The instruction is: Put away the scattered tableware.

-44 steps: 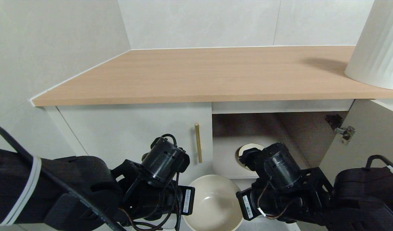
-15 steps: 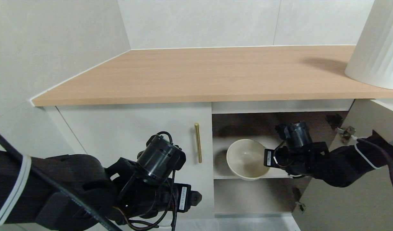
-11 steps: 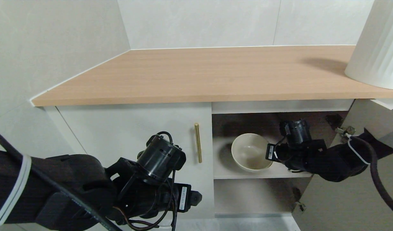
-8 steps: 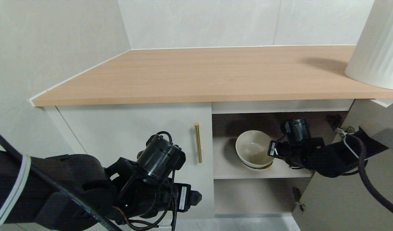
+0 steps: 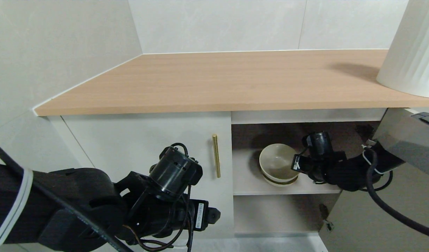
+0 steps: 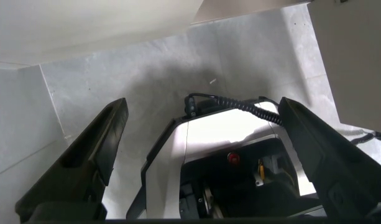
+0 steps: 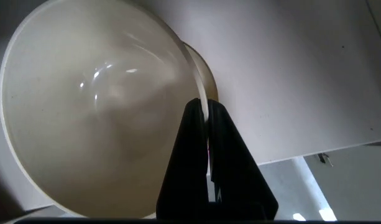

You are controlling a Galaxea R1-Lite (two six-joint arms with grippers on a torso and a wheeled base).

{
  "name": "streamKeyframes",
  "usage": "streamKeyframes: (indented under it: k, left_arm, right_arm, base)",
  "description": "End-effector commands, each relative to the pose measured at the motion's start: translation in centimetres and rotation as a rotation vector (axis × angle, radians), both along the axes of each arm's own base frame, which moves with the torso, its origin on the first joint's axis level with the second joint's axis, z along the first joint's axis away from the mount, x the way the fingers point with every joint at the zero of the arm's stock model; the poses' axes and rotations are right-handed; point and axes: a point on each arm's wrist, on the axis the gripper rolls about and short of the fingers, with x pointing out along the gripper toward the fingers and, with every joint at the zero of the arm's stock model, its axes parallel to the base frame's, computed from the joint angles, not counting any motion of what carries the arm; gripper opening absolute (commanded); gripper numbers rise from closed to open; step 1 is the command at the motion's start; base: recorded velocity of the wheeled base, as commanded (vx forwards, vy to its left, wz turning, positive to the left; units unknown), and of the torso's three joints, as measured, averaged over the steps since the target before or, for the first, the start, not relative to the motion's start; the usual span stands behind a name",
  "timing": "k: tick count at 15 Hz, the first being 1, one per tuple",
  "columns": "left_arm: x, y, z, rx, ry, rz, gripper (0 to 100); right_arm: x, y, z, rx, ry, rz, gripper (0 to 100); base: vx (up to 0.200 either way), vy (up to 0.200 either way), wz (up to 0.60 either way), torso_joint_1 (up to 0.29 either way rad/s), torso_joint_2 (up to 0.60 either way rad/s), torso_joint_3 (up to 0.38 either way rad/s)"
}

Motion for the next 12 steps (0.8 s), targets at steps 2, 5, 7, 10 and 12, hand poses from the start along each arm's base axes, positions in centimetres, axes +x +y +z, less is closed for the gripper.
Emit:
streamKeyframes:
  k: [2,5,7,10,12]
  left_arm:
    - [-0.03,0.03,0.00,0.000,0.000,0.000,100]
    - [-0.01,0.01,0.03,0.000,-0.002,0.001,100]
    - [-0.01,0.01,0.03,0.000,-0.002,0.001,100]
    - [-0.03,0.03,0.00,0.001,-0.001,0.001,100]
    - [-0.04,0.04,0.04,0.000,-0.002,0.001,100]
  right_arm:
    - [0.17,0.07,-0.47,0.001,0.008,-0.004,0]
    - [0.17,0.06,-0.47,-0.002,0.007,-0.005,0]
    - [0.13,0.11,-0.56,-0.004,0.010,-0.003,0]
    - [-0.03,0.19,-0.58,-0.004,0.014,0.003,100]
    - [-0.07,0.18,-0.55,-0.004,0.014,0.003,100]
  base:
    - [0.000,0.000,0.00,0.000,0.00,0.000]
    - [0.000,0.000,0.00,0.000,0.00,0.000]
    - [0.000,0.000,0.00,0.000,0.00,0.000]
    - [0.000,0.000,0.00,0.000,0.00,0.000]
    - [0.000,0.000,0.00,0.000,0.00,0.000]
